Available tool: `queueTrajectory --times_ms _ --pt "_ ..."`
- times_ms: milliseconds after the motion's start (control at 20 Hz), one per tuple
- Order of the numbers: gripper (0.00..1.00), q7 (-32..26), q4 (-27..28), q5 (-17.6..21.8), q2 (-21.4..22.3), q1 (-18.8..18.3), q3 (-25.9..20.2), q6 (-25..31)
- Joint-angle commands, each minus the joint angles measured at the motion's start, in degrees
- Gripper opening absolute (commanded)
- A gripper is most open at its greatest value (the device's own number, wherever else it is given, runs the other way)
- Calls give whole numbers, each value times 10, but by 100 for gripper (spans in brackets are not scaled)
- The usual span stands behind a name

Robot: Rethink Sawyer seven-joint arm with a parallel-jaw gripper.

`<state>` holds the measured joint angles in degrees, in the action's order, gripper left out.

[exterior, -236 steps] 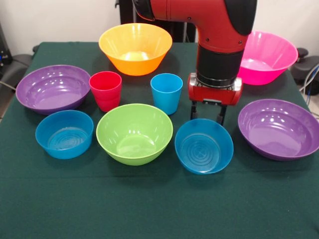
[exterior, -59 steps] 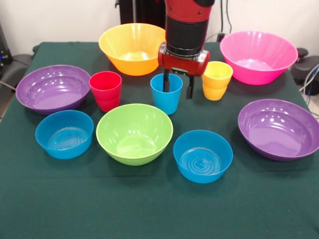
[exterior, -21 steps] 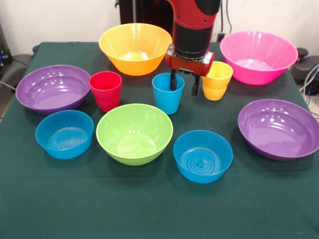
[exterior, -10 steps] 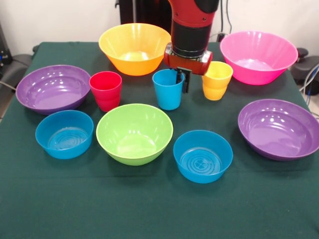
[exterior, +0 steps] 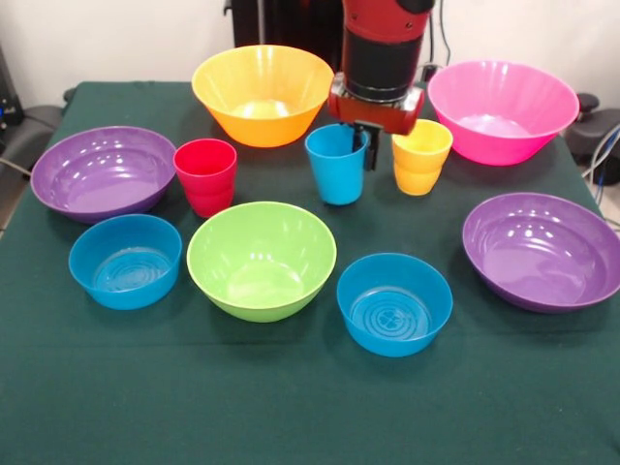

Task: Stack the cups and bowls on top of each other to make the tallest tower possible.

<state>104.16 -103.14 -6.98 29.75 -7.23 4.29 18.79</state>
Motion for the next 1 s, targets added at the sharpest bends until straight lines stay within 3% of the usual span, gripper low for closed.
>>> queueTrajectory --times_ms 50,550,1000 --pt "0 59 37 1 29 21 -19 123" --pt "0 77 101 6 45 47 7 236" --pt "0 50 125 25 35 49 6 220"
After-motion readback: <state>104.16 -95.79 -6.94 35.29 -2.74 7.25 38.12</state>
